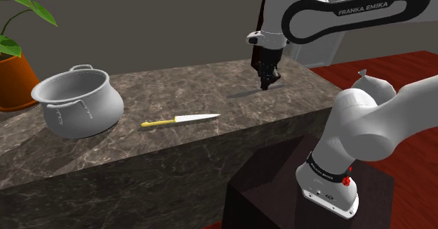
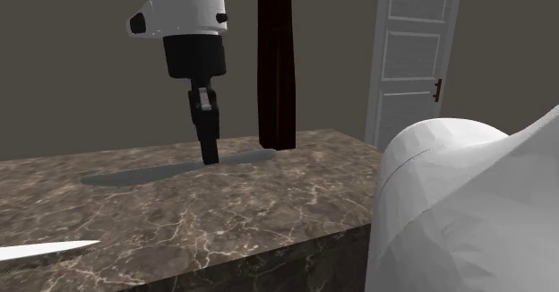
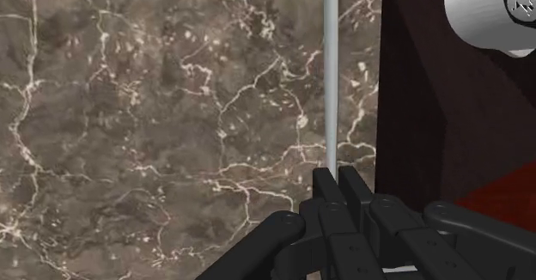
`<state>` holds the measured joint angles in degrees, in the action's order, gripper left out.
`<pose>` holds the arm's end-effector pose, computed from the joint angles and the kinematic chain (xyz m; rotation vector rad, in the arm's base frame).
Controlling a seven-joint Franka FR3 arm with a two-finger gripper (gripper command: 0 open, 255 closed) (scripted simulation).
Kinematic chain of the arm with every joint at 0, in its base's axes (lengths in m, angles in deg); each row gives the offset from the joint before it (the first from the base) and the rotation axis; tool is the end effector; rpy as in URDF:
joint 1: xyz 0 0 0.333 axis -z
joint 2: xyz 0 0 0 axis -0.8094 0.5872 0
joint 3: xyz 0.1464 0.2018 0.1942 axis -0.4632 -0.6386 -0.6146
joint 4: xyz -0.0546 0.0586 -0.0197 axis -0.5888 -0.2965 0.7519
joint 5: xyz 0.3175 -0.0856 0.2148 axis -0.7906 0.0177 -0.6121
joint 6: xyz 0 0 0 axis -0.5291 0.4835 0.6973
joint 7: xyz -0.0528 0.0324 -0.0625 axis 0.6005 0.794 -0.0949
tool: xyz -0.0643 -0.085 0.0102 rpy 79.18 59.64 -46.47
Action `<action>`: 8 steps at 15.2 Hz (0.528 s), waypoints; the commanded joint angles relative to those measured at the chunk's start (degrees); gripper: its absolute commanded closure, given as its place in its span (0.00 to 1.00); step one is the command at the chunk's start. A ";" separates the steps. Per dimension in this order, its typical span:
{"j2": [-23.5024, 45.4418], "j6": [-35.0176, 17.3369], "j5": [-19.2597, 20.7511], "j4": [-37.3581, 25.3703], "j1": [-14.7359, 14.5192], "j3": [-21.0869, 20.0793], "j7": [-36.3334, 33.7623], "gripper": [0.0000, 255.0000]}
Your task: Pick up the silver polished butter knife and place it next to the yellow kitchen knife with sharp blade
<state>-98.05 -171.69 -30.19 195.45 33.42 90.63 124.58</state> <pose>0.3165 -0.0096 0.4602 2.6599 1.6220 -0.0721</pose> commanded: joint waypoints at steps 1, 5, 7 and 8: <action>0.70 -0.85 -2.00 0.52 -1.71 -2.39 -3.02 1.00; 2.93 -1.63 -6.06 -0.35 -5.33 -7.19 -8.67 1.00; 4.55 -2.16 -7.99 -1.22 -7.09 -9.49 -11.40 1.00; 4.65 -2.19 -8.10 -1.28 -7.18 -9.62 -11.54 1.00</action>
<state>-93.92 -173.50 -37.75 194.25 26.72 81.62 113.84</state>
